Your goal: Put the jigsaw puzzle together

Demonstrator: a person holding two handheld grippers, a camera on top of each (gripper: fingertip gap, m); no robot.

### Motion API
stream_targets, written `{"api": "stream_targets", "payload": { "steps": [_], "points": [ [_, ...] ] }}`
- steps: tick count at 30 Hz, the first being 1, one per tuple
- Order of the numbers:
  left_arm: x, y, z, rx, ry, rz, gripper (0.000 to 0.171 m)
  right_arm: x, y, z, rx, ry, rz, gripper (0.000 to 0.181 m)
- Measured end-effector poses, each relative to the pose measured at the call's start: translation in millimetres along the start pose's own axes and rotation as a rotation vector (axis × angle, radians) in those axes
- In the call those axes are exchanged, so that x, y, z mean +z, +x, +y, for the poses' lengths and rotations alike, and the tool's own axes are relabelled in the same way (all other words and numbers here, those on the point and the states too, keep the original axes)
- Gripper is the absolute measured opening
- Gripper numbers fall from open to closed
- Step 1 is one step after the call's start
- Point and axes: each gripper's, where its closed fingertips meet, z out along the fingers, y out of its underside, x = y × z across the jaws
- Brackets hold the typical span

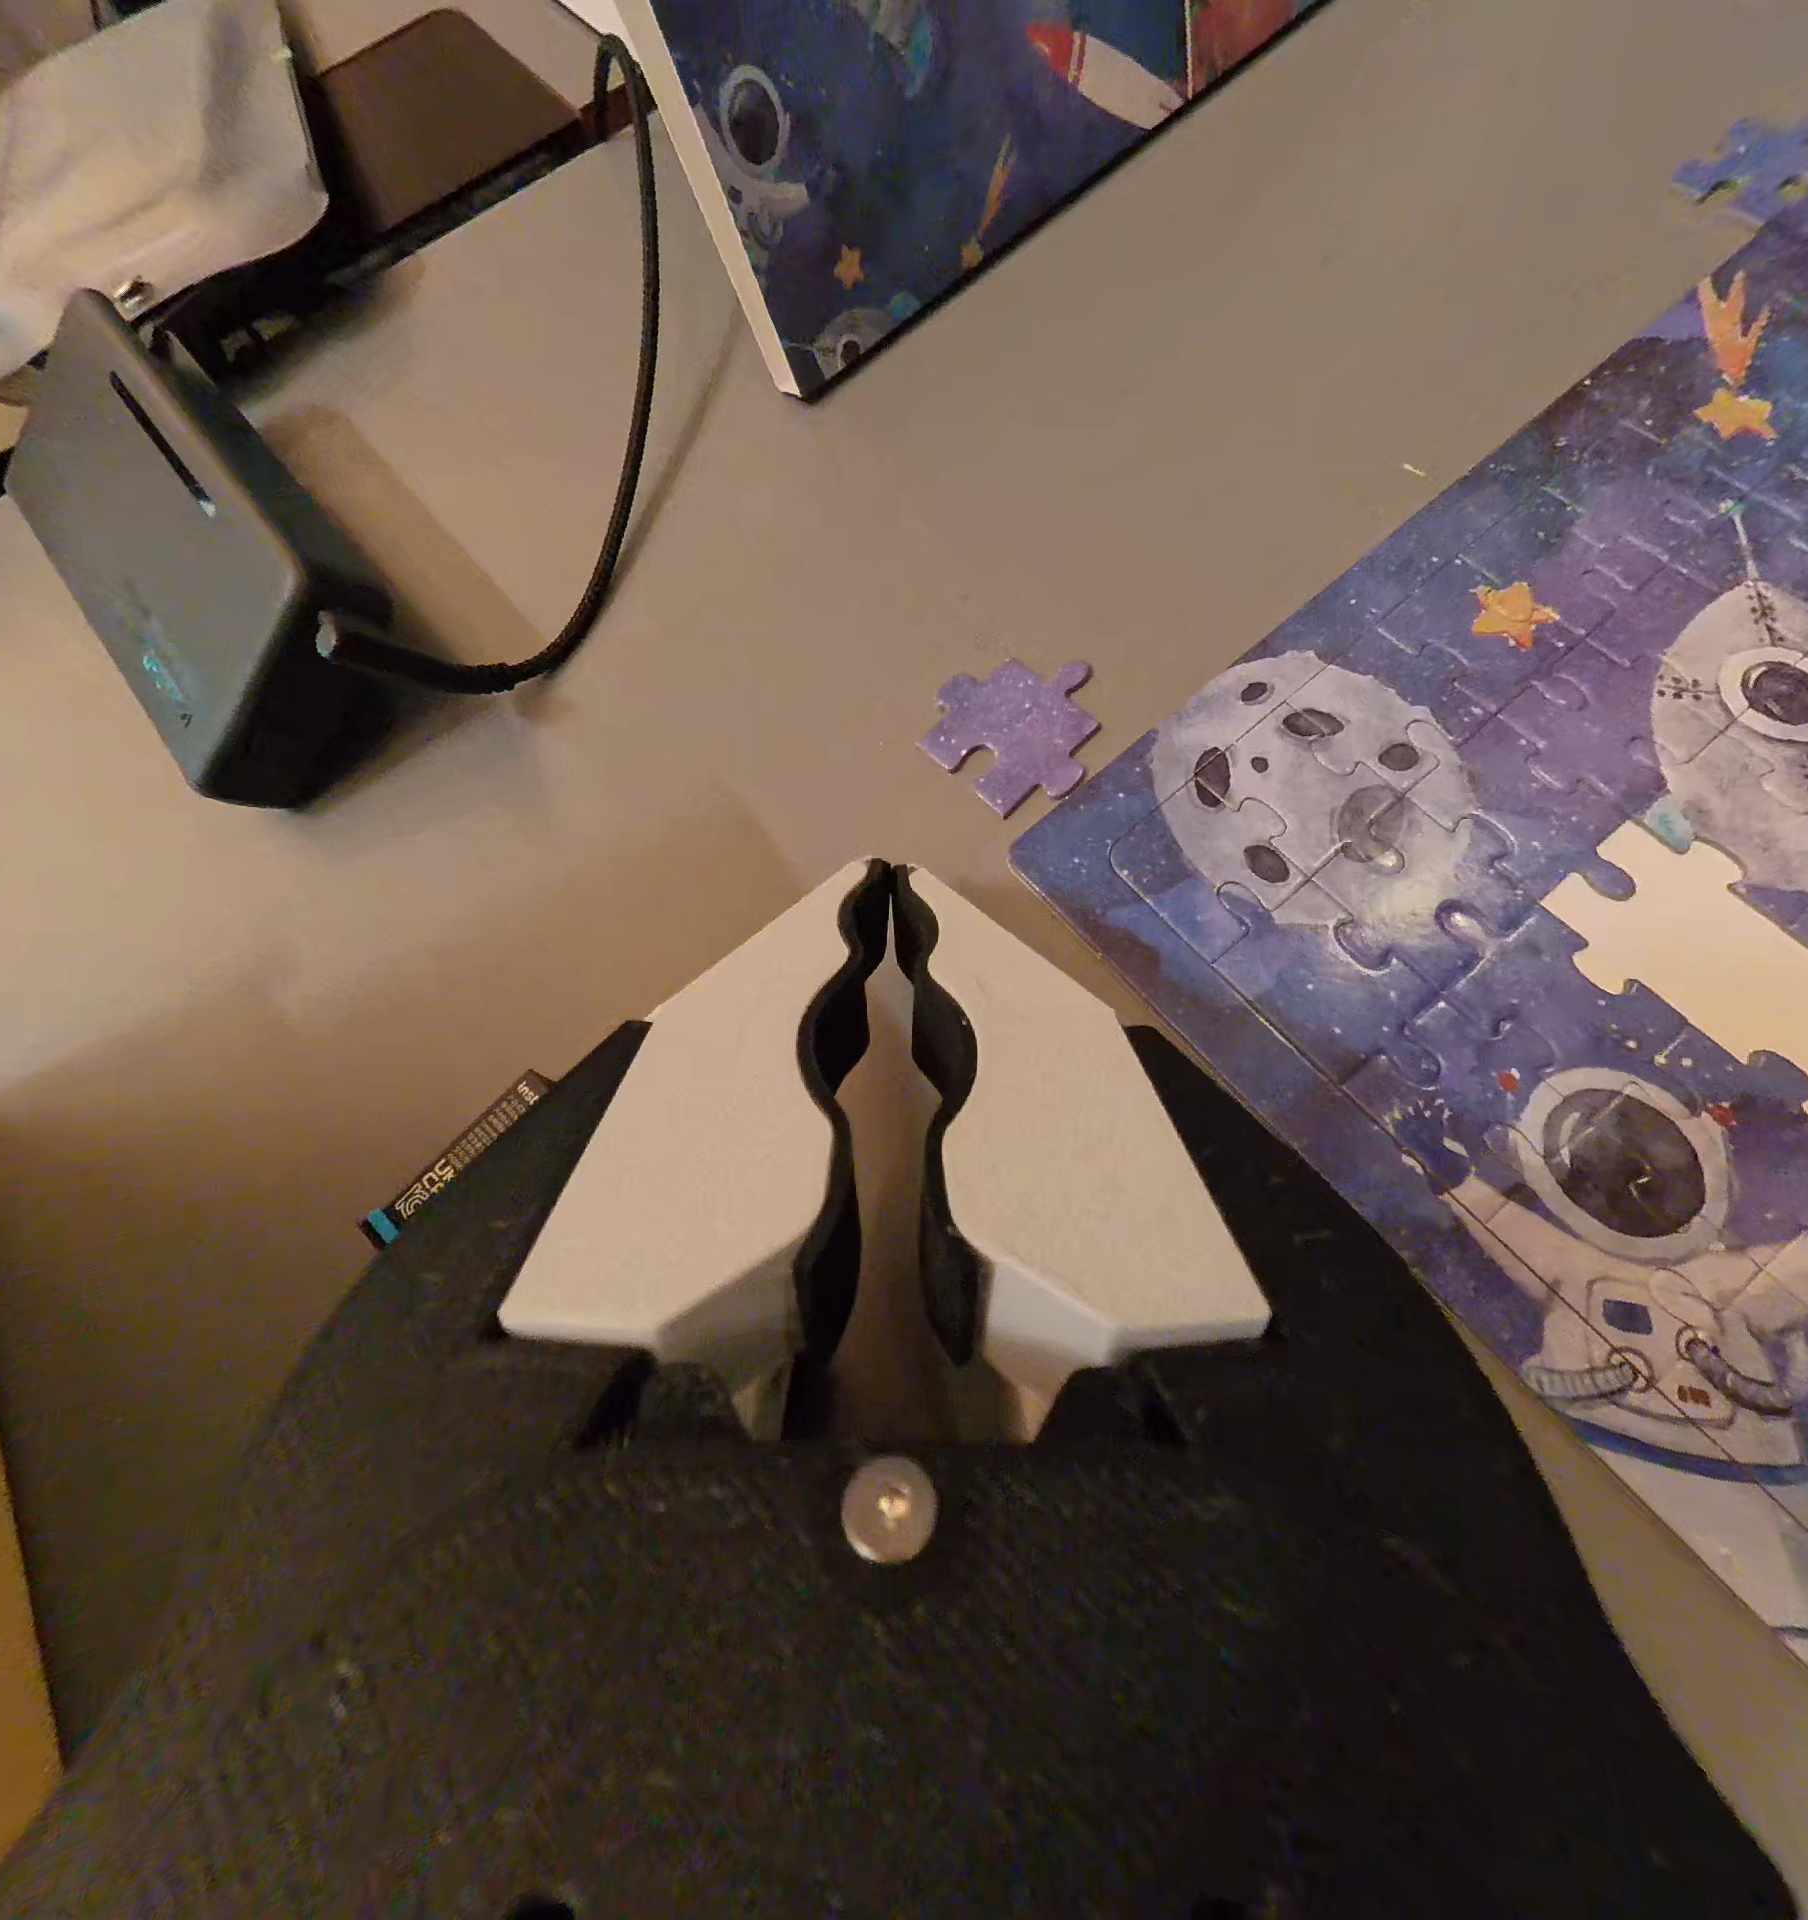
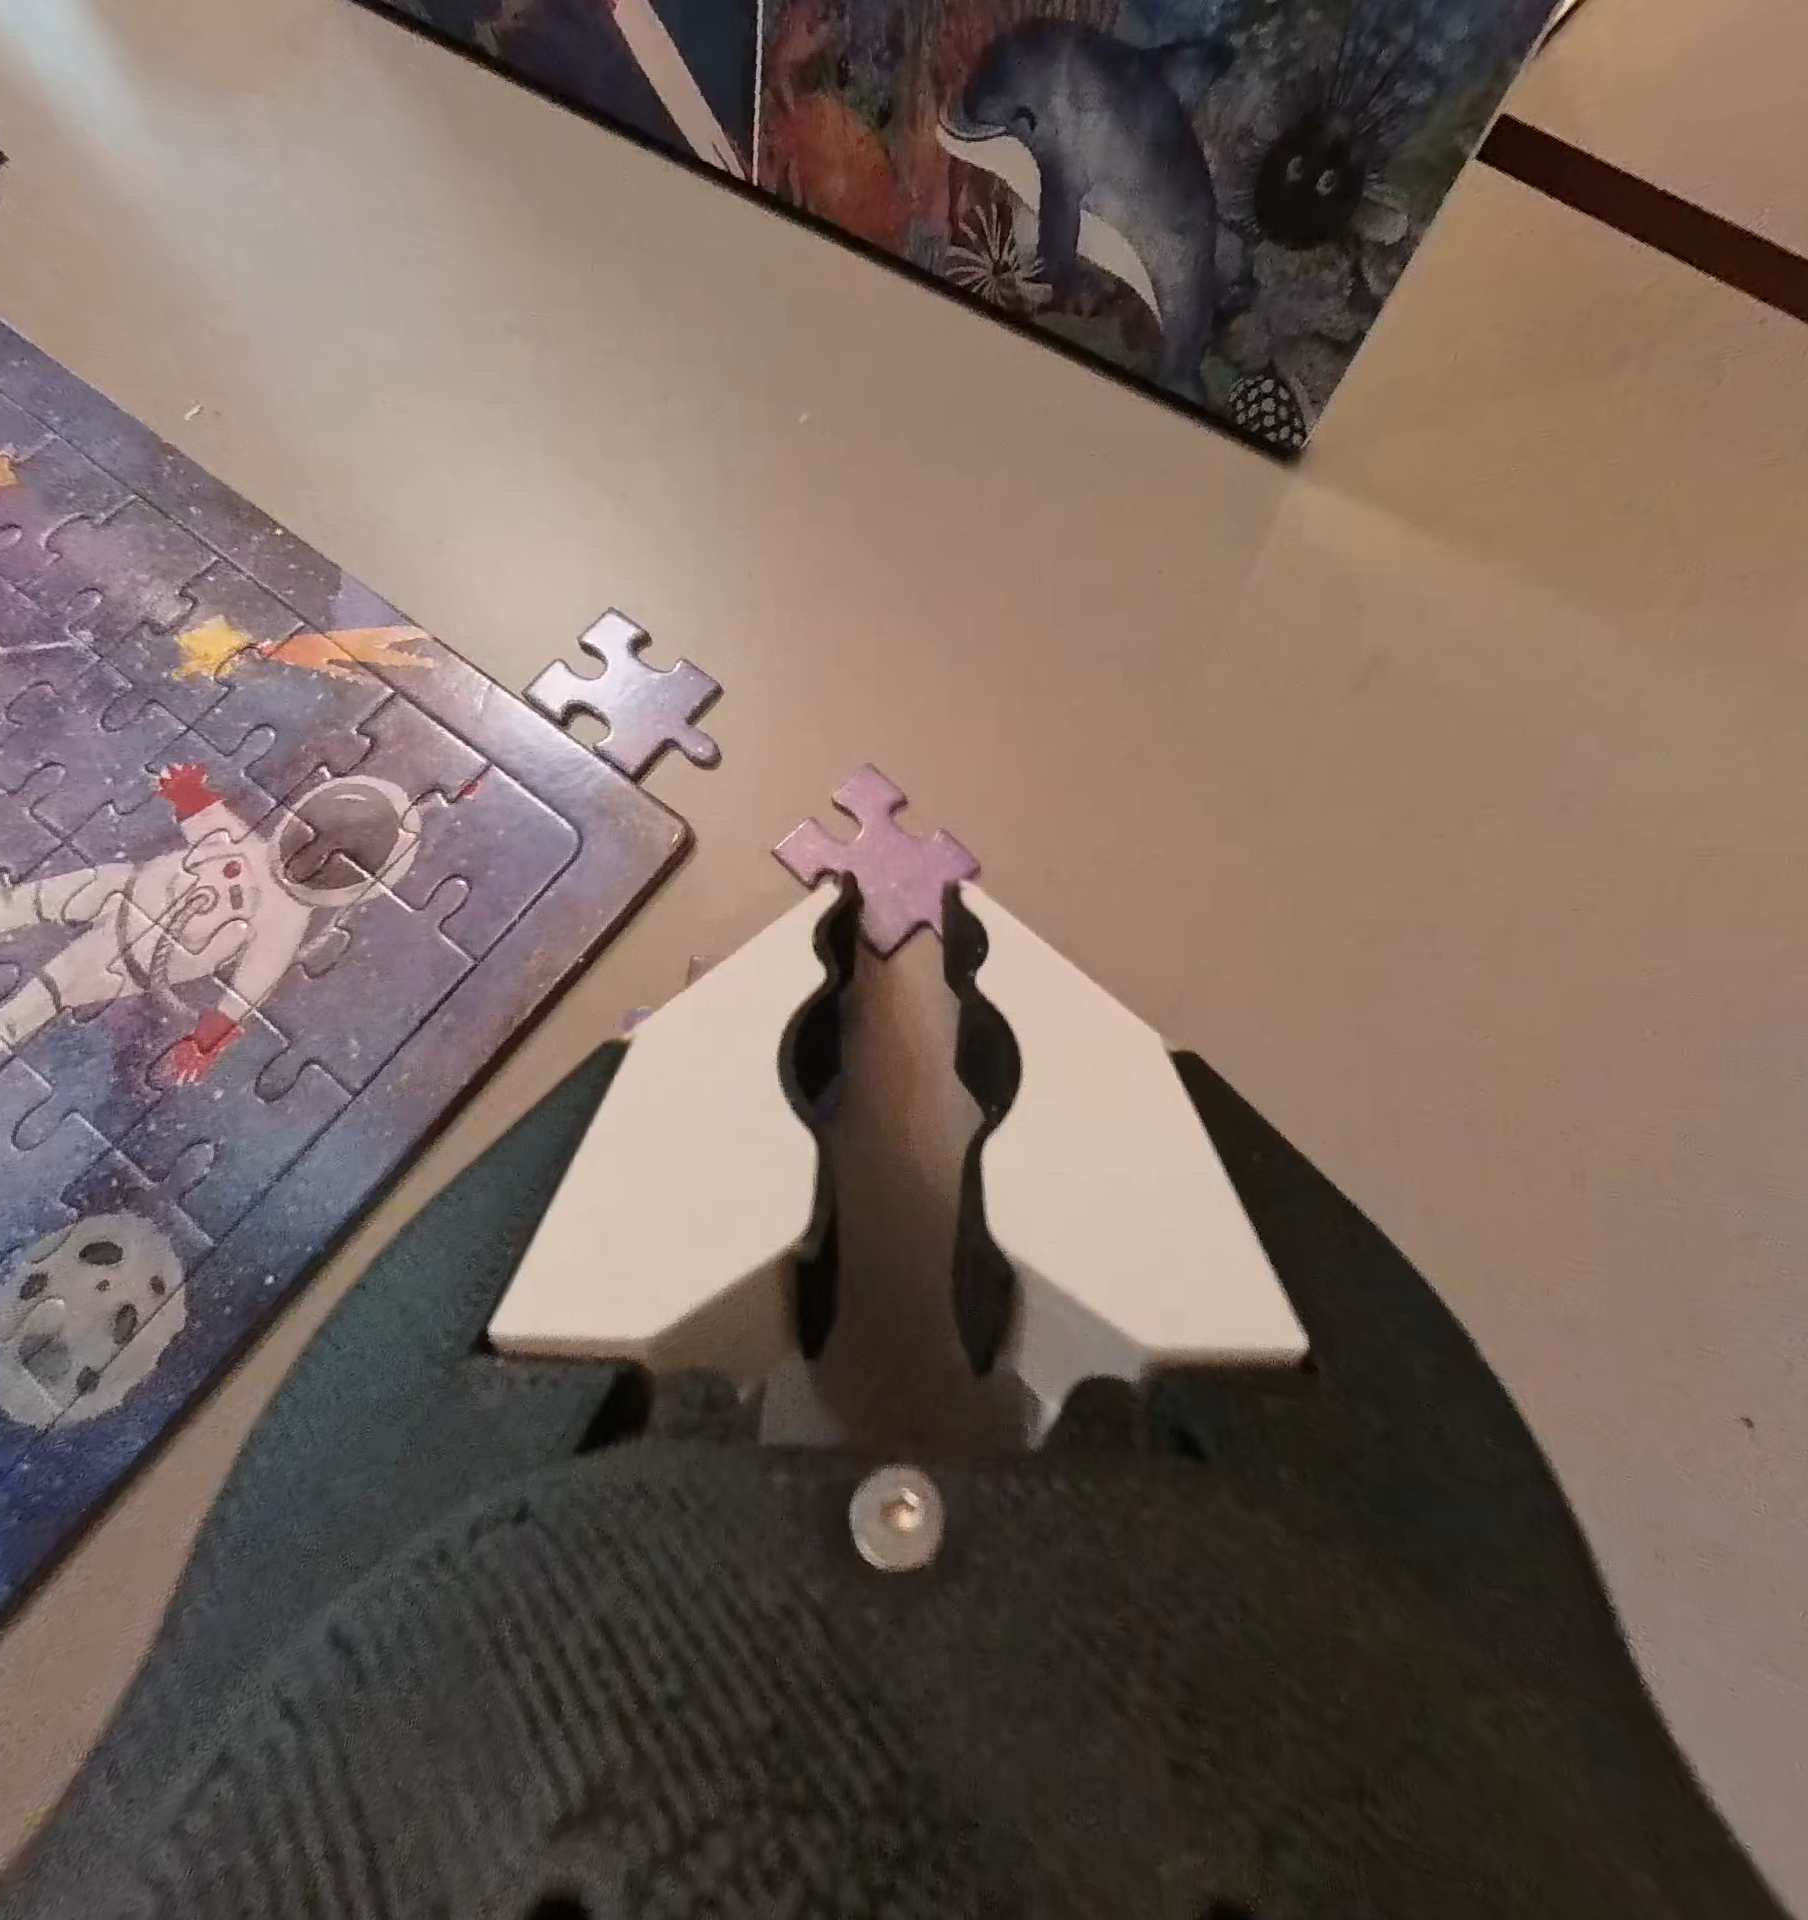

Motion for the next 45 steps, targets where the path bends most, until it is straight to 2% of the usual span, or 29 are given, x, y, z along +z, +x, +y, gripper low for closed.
{"api": "stream_targets", "payload": {
  "steps": [10,11,25,32,34,36,39,42,45],
  "points": [
    [-3,-1,-2,0.017,0.006,-0.011,0.0,-7,-2,4,-0.022,0.006,-0.005,0.013],
    [-3,0,-2,0.018,0.007,-0.011,0.0,-8,-2,3,-0.023,0.013,-0.008,0.0],
    [0,4,1,0.046,-0.021,-0.007,0.0,-7,-3,5,-0.048,0.0,-0.004,0.0],
    [2,5,3,0.053,-0.033,-0.003,0.0,-6,32,4,-0.058,-0.008,0.175,0.0],
    [1,6,1,0.062,-0.031,-0.006,0.0,-7,31,3,-0.051,0.002,0.169,0.0],
    [0,6,1,0.071,-0.029,-0.012,0.0,-9,24,0,-0.034,0.03,0.136,0.005],
    [0,6,0,0.075,-0.03,-0.014,0.0,-11,13,-8,0.012,0.079,0.064,0.024],
    [0,7,0,0.079,-0.03,-0.012,0.0,-6,18,-3,0.06,0.038,0.055,0.042],
    [0,8,0,0.086,-0.034,-0.013,0.0,-1,22,0,0.066,0.0,0.072,0.042]
  ]
}}
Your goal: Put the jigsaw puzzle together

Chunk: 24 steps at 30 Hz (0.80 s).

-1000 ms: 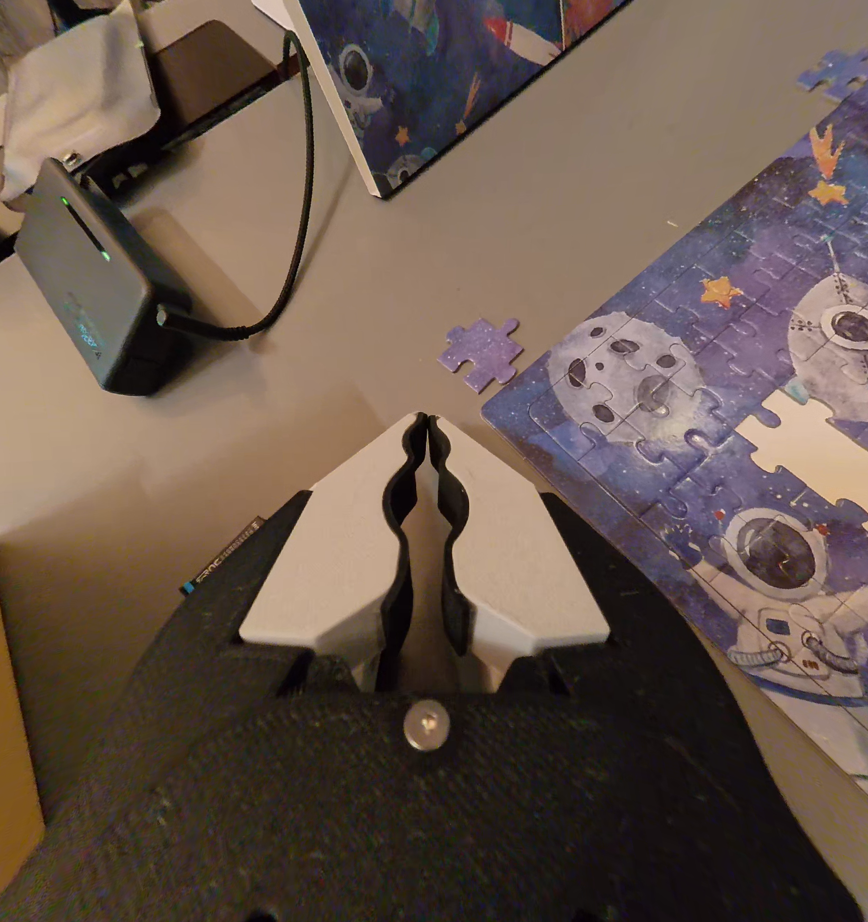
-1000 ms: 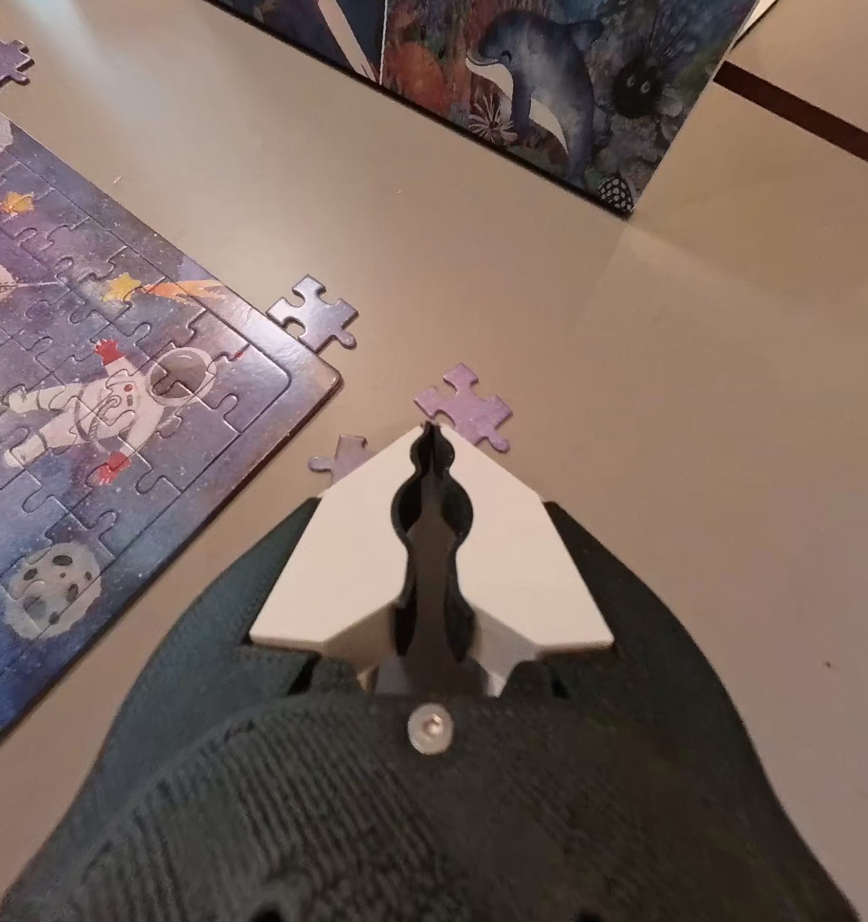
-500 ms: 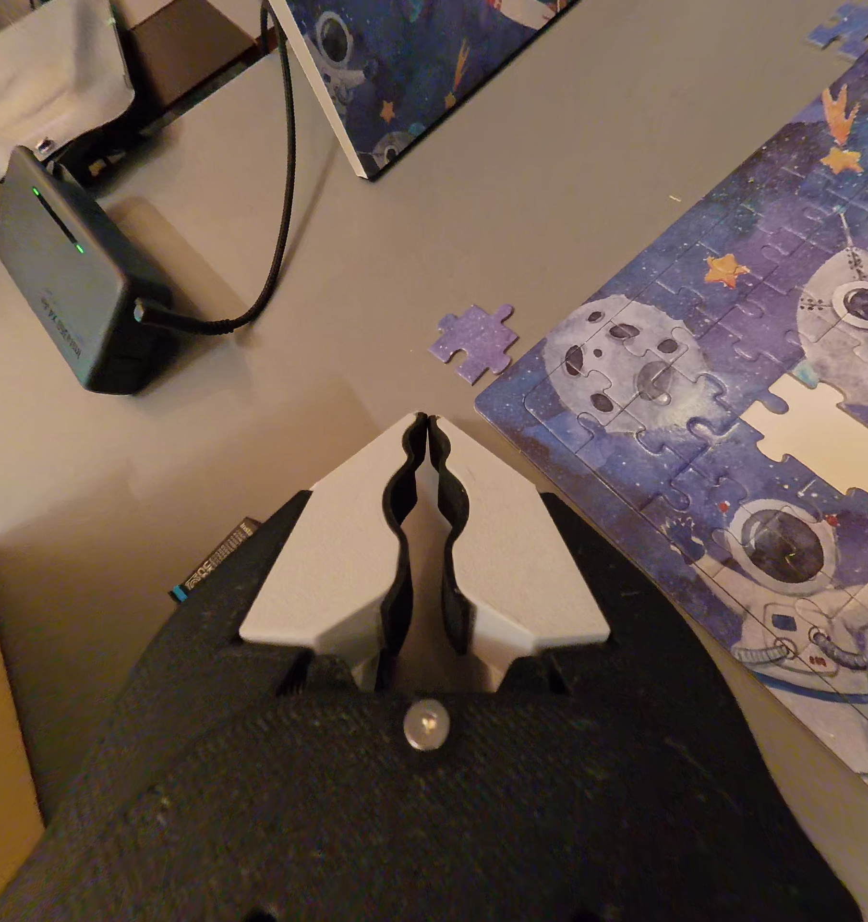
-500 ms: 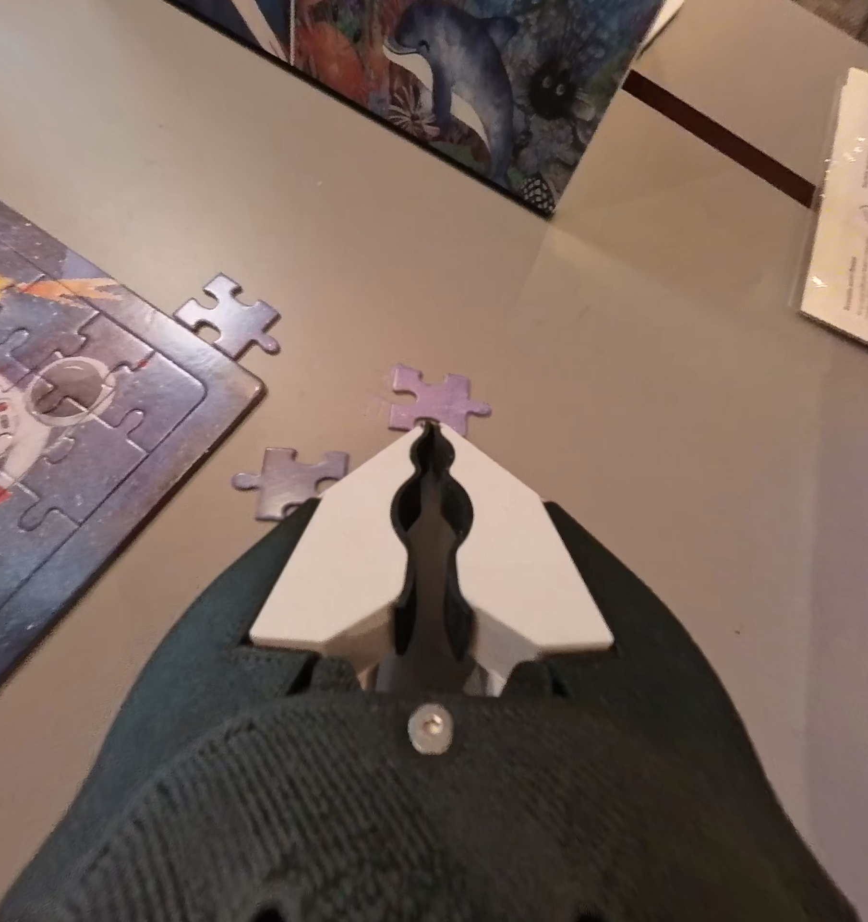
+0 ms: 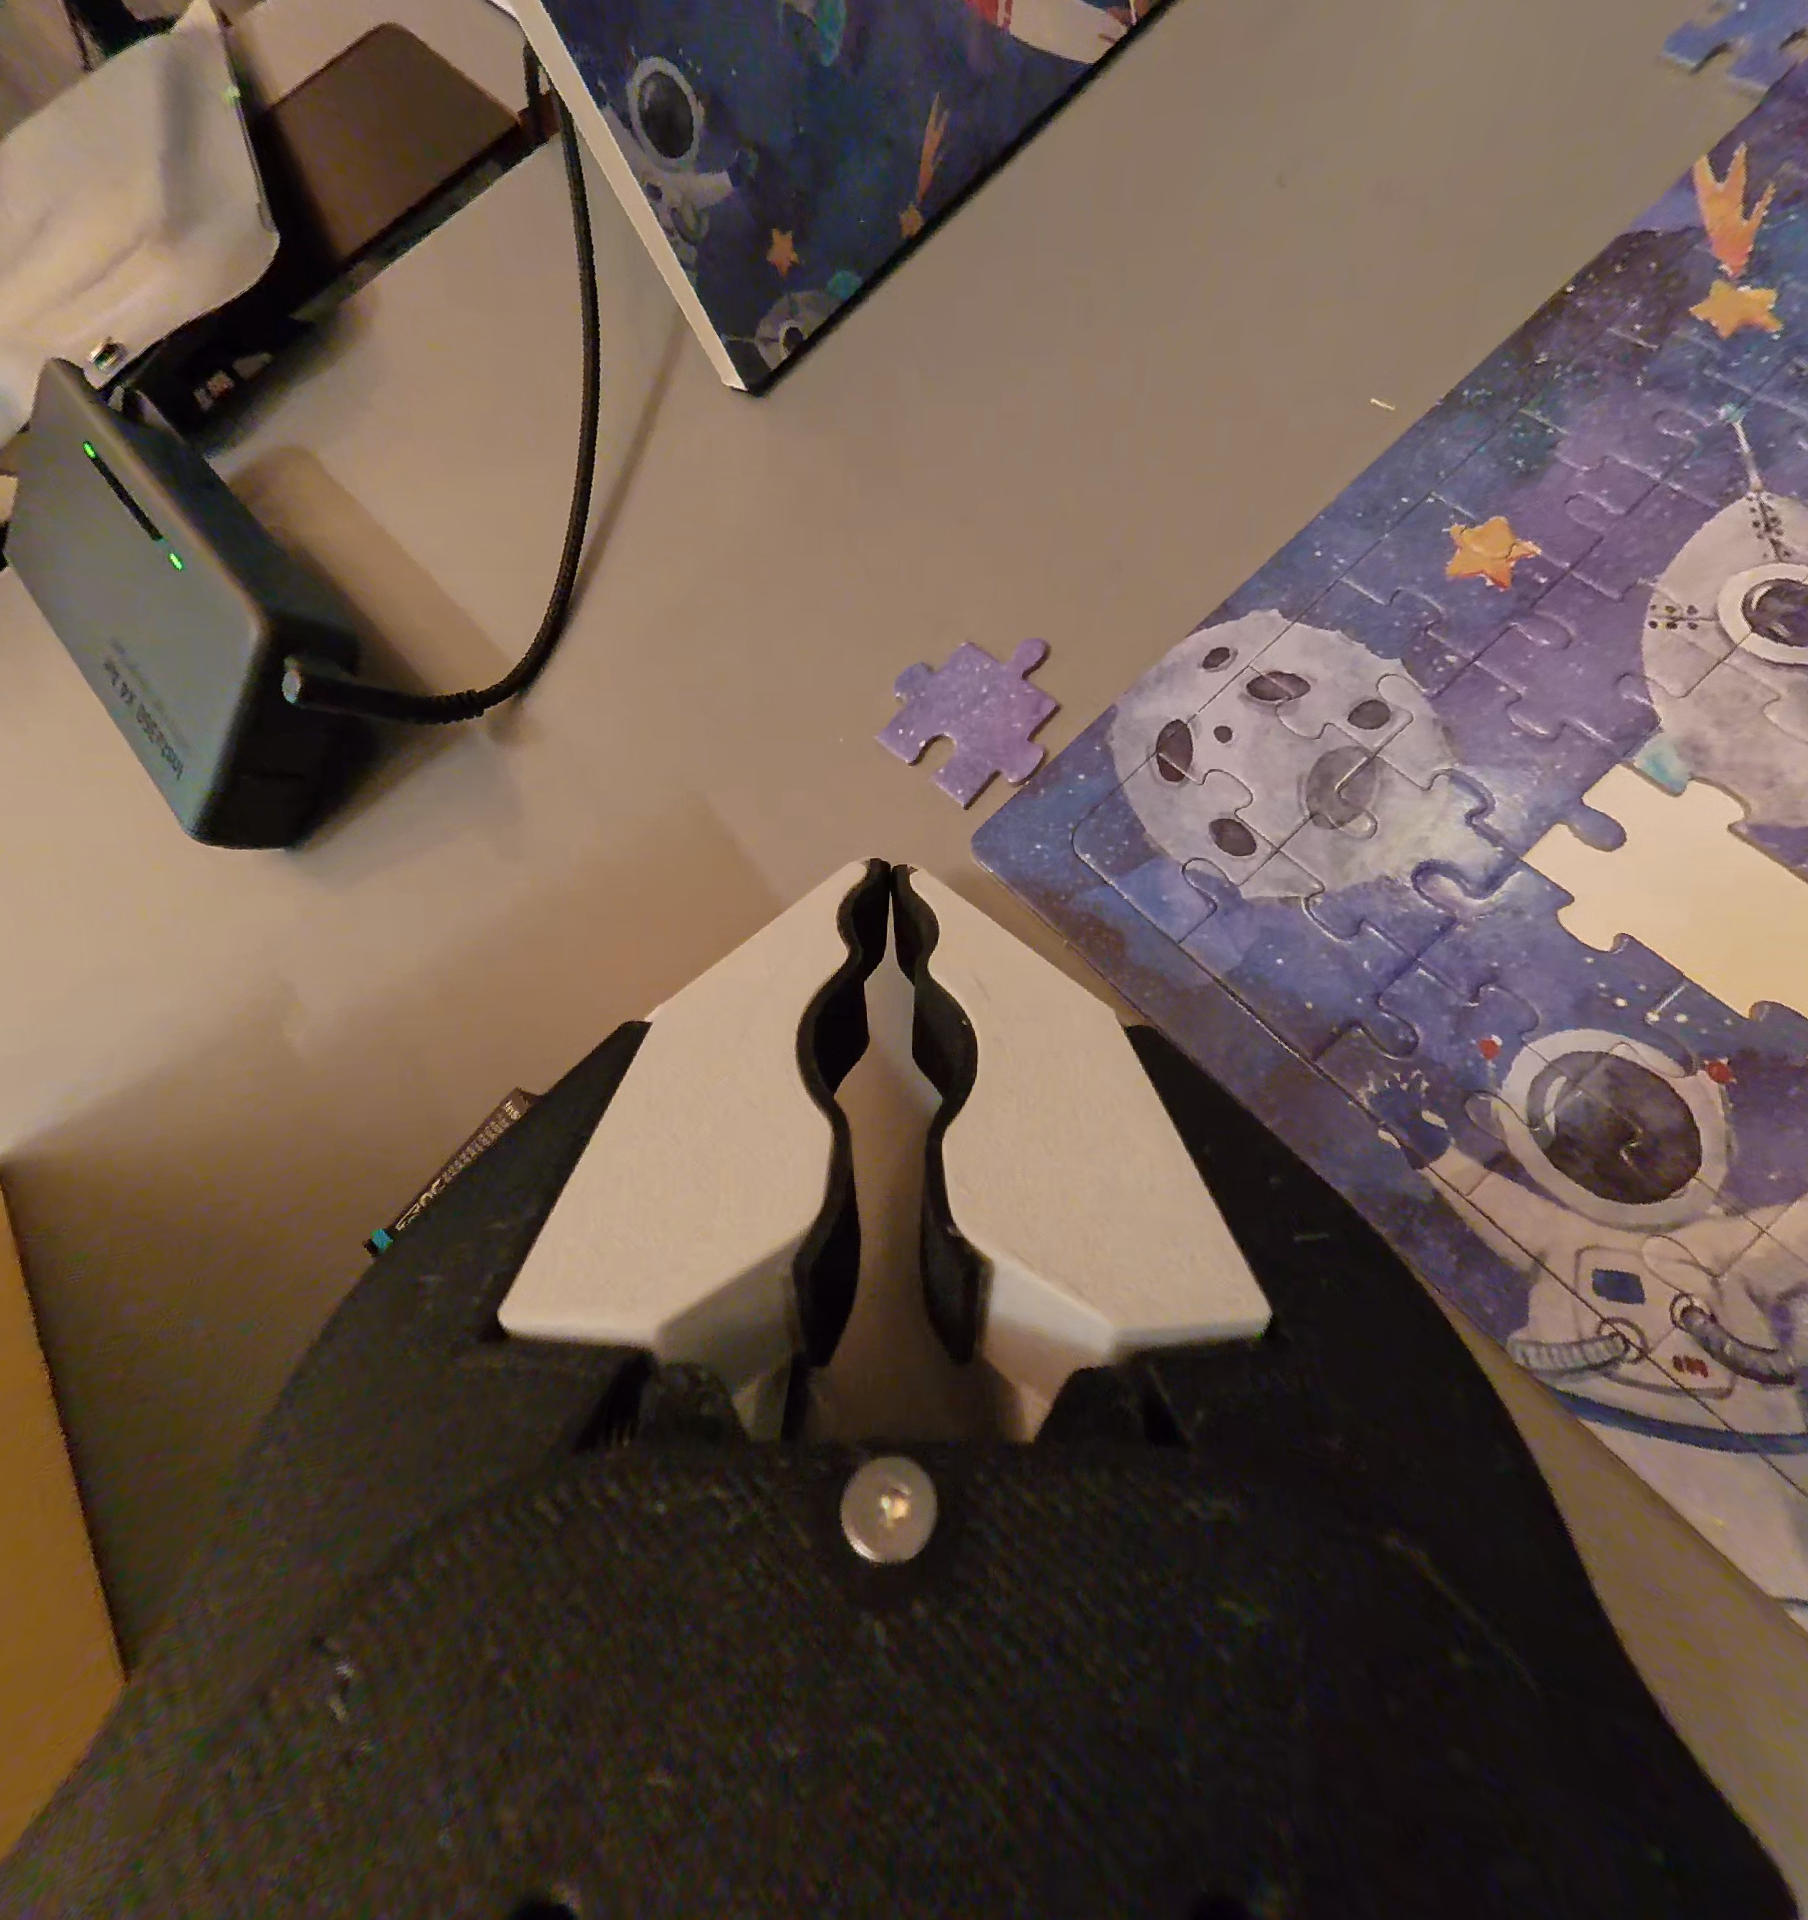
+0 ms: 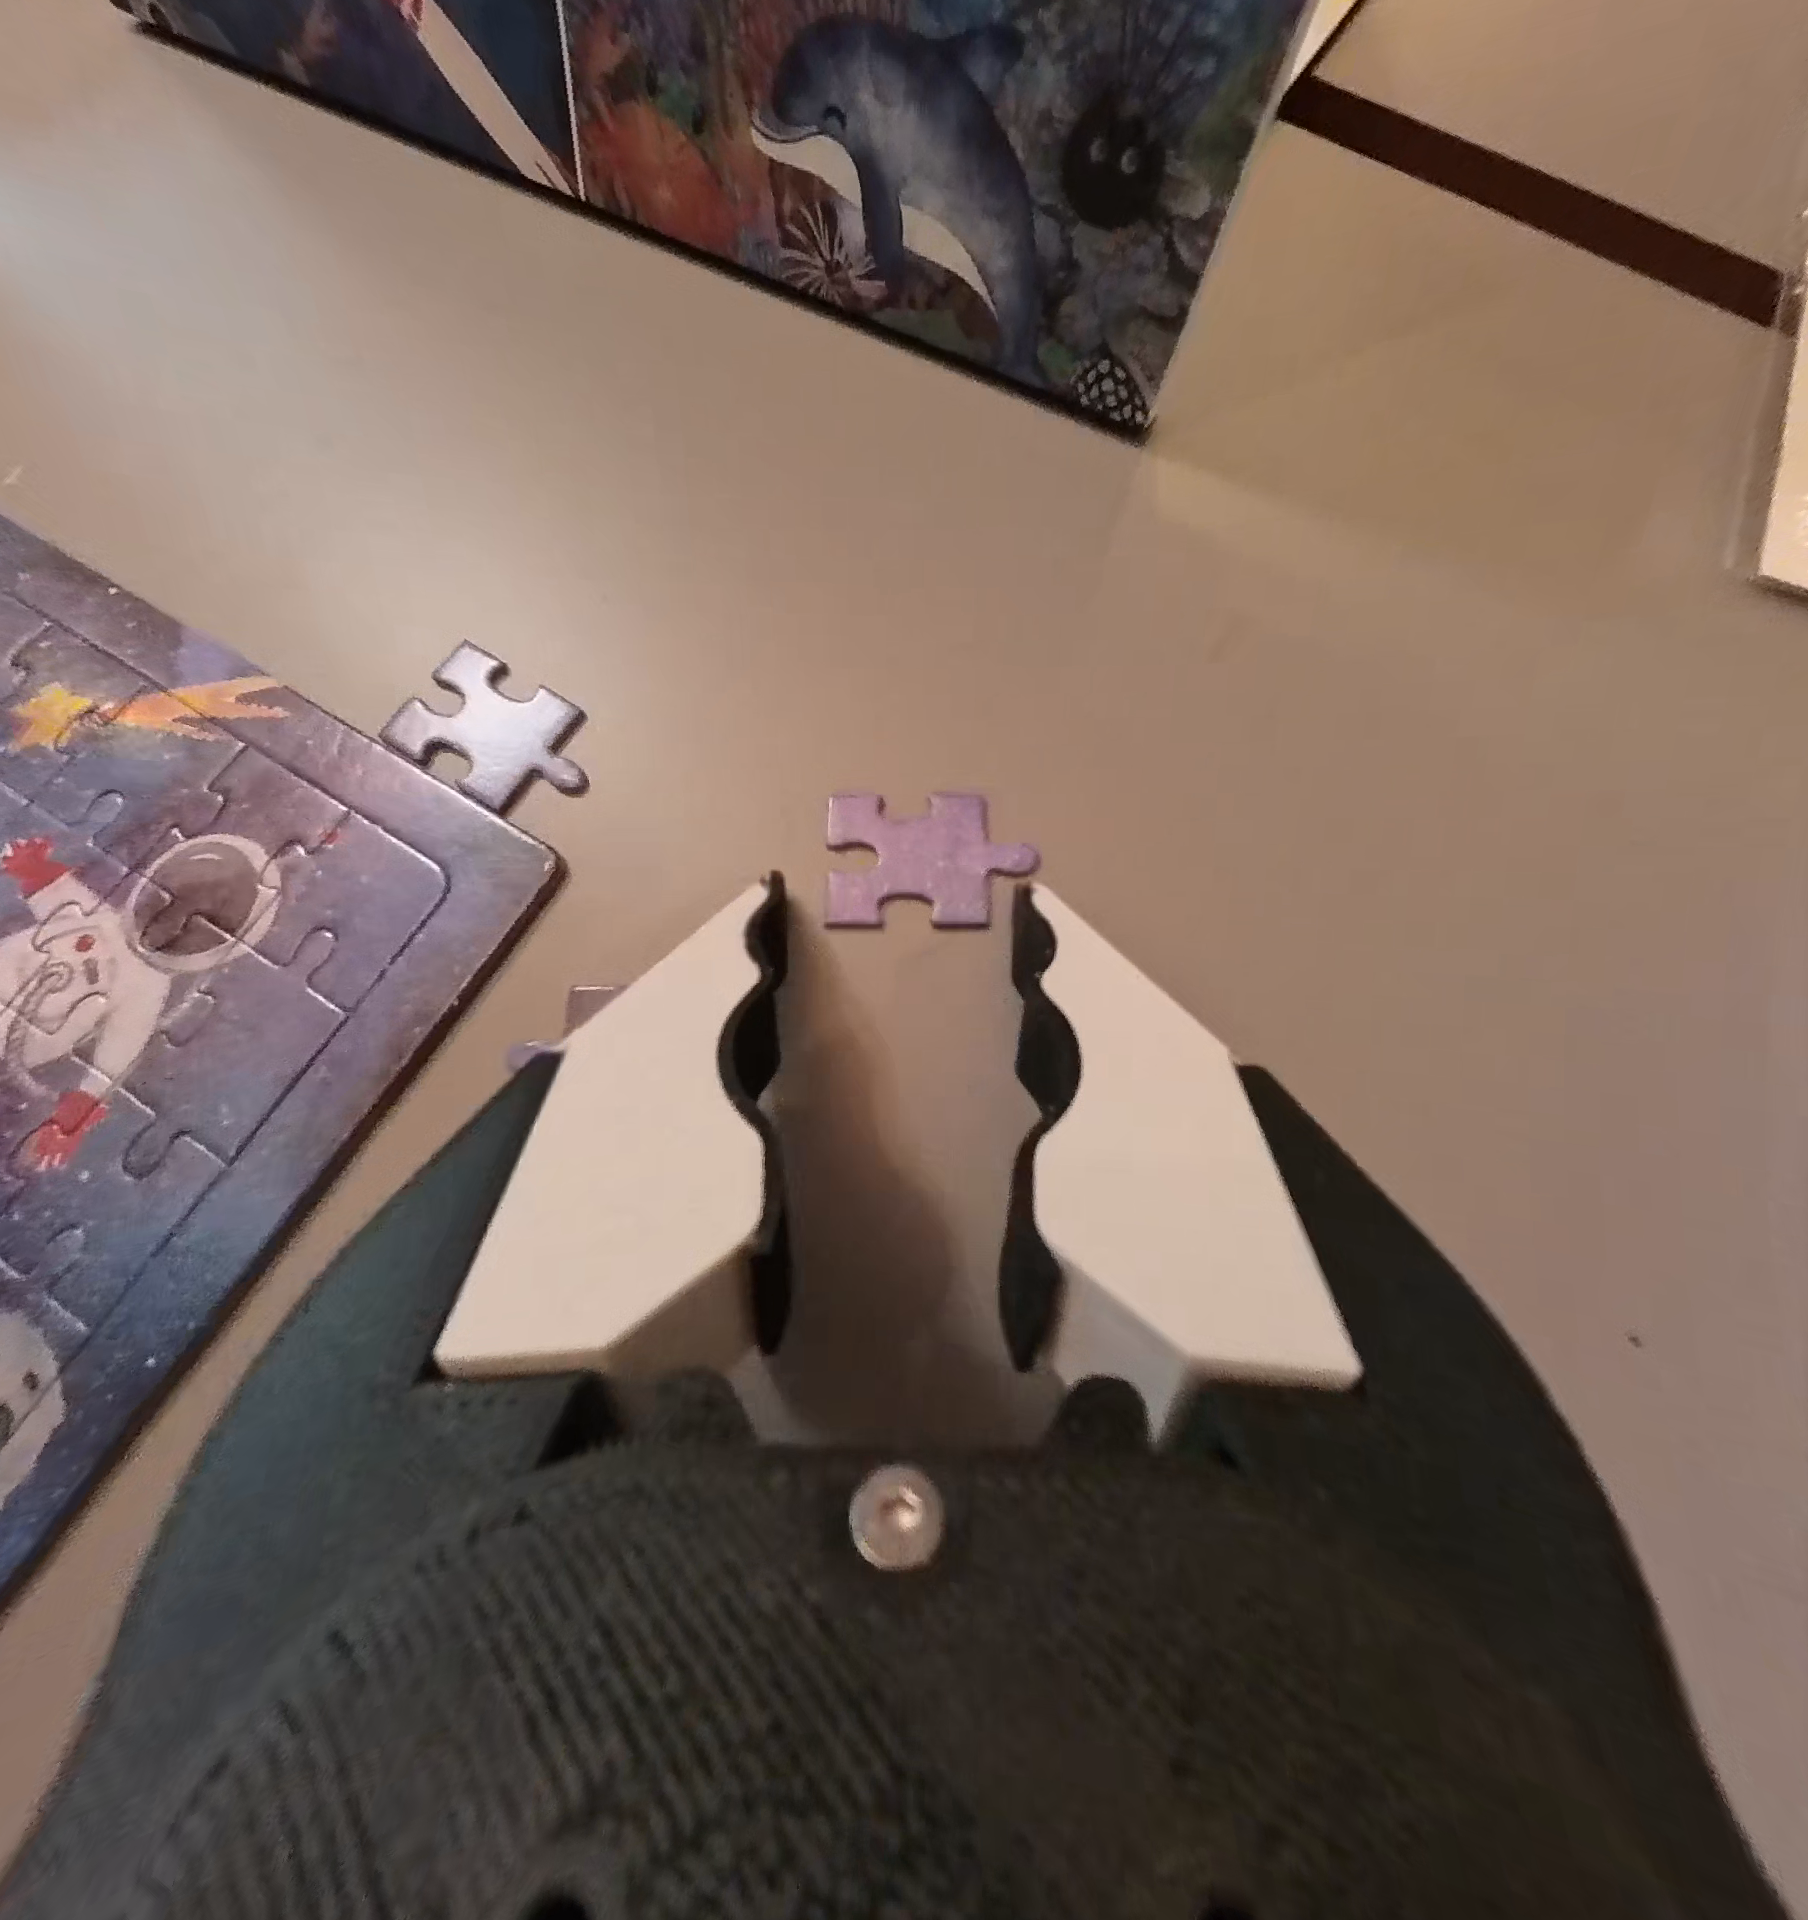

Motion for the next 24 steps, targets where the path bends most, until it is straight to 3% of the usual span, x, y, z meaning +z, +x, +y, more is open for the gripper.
{"api": "stream_targets", "payload": {
  "steps": [3,14,20,24],
  "points": [
    [1,1,1,0.005,-0.005,0.0,0.0,2,-2,-2,-0.012,0.0,-0.009,0.029],
    [-1,-1,0,0.01,-0.004,-0.009,0.0,-5,-21,-10,-0.099,0.048,-0.071,0.029],
    [0,0,1,0.012,-0.009,-0.007,0.0,-34,-111,-40,-0.261,0.207,-0.367,0.029],
    [2,1,3,0.014,-0.016,-0.006,0.0,-44,-176,-35,-0.403,0.198,-0.536,0.029]
  ]
}}
